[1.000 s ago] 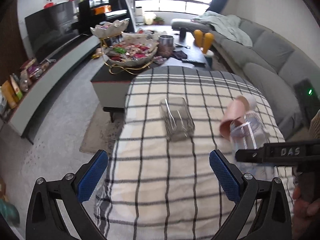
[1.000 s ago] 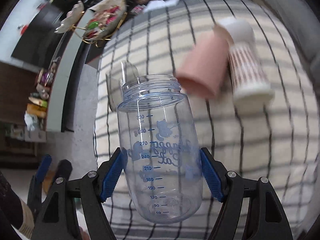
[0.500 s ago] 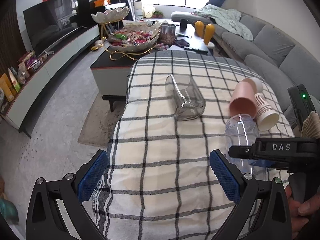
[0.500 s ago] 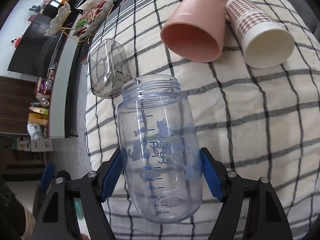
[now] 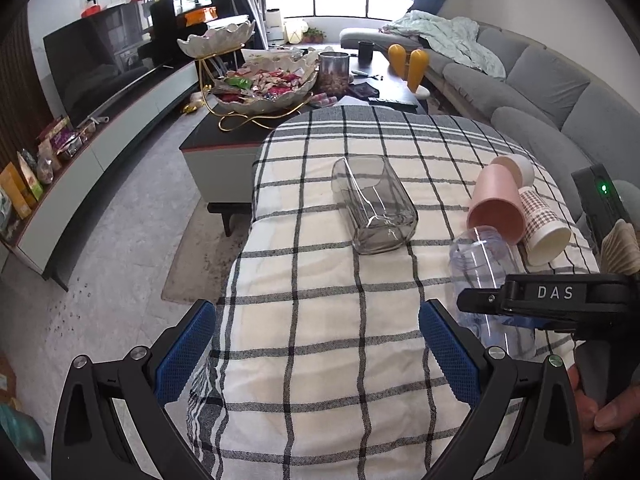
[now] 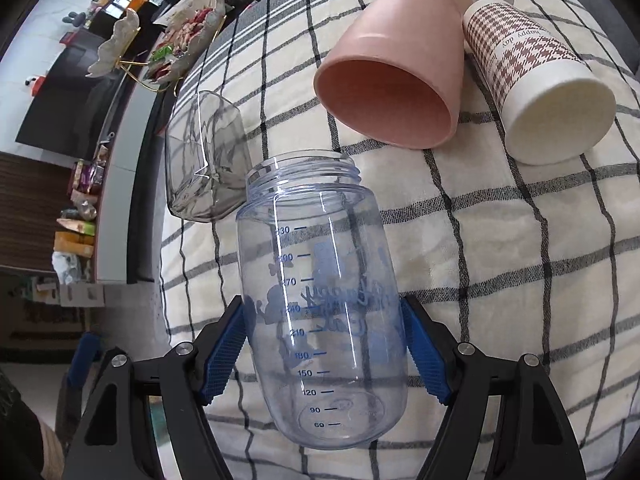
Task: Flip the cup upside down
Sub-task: 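Lower the bottle onto the cloth and open the right gripper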
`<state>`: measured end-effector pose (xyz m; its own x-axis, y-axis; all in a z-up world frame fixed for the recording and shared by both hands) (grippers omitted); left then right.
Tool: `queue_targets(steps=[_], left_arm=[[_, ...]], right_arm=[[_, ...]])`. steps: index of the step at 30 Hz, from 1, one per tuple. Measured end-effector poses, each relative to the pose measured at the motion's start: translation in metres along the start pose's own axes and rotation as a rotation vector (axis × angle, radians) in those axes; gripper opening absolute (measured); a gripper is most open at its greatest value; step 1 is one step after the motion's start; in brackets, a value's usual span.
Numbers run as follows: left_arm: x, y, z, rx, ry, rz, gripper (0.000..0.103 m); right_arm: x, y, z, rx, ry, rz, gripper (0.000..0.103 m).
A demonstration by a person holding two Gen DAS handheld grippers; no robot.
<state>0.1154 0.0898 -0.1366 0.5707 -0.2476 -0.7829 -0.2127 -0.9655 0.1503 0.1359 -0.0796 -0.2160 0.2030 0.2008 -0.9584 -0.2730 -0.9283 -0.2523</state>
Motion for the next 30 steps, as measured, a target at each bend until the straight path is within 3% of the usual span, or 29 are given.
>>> queue_targets(steps=[13,24,30], left_arm=[[-0.016,0.028,-0.002,0.048,0.037,0.006,0.103],[-0.014,0.104,0.014,0.067,0.172,0.043,0.103],[0.007,0.12,0.024,0.048,0.217,0.038,0.103]], right_arm=[[-0.054,0.009,0.009,-0.059,0.134,-0.017,0.082],[-0.167,0.075,0.031,-0.121,0.641,0.296,0.092],[-0.172,0.114,0.034,-0.085,0.672,0.363,0.092]])
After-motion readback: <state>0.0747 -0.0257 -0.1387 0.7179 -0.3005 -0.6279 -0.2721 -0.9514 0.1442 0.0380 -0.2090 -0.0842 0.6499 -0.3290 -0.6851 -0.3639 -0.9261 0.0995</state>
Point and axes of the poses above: each gripper's, at about its wrist camera, not at the fingertips, and x roughly the way its jaws point, y to its right, z to its underside, the point moved 5 cm from there along x, roughly the way its jaws point, and after that the axes turned 12 degrees about z, right-handed, at the moved point
